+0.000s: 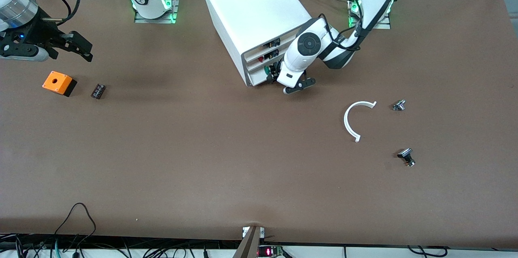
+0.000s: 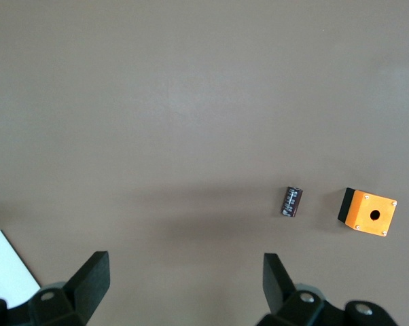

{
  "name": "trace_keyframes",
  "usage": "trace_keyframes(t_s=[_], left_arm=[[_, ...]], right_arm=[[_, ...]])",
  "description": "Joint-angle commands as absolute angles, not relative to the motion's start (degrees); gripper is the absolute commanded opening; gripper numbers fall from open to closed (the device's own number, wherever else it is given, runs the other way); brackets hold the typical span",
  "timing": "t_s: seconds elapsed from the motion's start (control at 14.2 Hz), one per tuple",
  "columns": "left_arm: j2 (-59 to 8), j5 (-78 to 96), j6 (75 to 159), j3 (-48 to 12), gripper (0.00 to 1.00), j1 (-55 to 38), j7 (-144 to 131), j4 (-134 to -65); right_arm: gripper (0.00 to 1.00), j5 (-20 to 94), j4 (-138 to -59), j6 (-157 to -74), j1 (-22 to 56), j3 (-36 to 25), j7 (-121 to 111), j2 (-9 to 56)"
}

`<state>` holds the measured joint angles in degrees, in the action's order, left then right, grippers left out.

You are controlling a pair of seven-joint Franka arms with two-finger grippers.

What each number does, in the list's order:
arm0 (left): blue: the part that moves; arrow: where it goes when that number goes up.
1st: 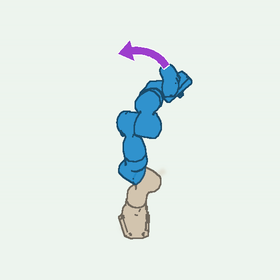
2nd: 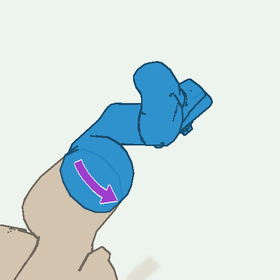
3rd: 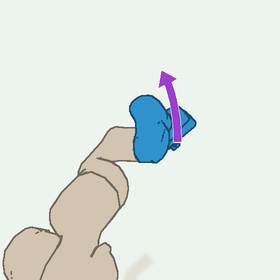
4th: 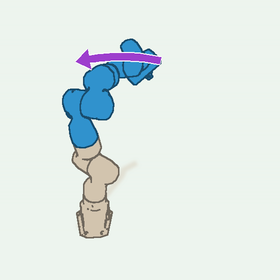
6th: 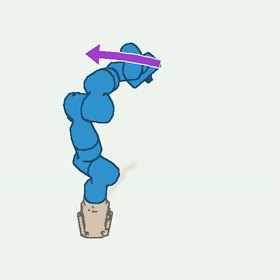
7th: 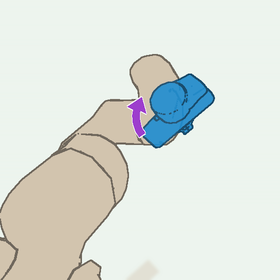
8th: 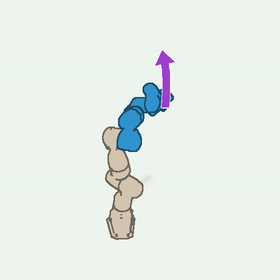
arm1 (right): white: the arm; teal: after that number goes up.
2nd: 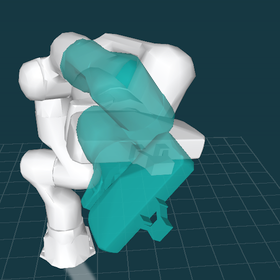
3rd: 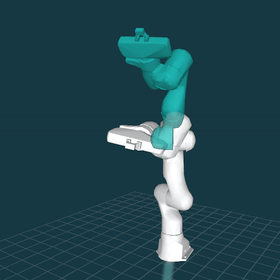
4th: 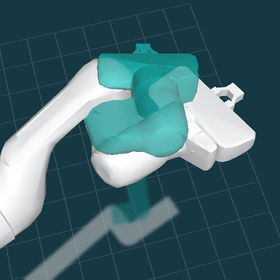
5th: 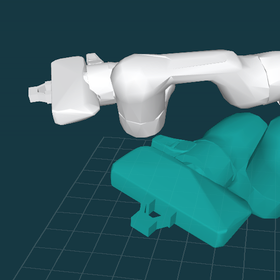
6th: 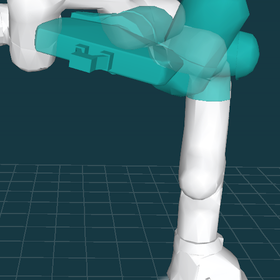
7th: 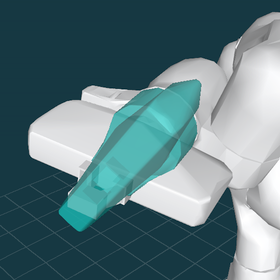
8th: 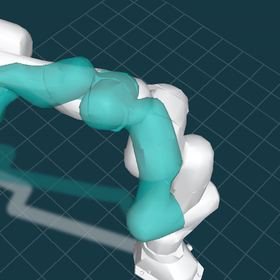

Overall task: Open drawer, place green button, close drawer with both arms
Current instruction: 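Press the left gripper against the drawer front to seat it closed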

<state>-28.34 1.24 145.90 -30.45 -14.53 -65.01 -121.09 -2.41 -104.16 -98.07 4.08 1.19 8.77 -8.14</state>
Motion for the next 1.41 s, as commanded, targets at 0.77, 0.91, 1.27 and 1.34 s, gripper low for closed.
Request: trace_keyframes(t_s=[0.77,0.91,1.27,1.34], left_arm=[[-27.95,2.02,145.81,-33.31,0.99,-15.21,-65.92,-122.34],[-27.86,2.02,145.81,-33.31,0.99,-15.03,-65.74,-122.34],[-24.44,1.14,139.95,-32.61,0.99,-9.25,-62.42,-118.93],[-23.82,1.14,136.44,-32.78,0.99,-6.97,-58.31,-116.91]], right_arm=[[1.0,-2.55,-102.13,-98.09,3.43,1.67,8.0,-7.56],[1.0,-2.55,-102.13,-98.17,3.43,1.58,8.0,-7.56],[1.0,-2.11,-102.13,-98.61,3.43,1.49,8.0,-7.56],[1.0,-1.85,-102.04,-98.61,3.43,1.49,8.0,-7.47]])
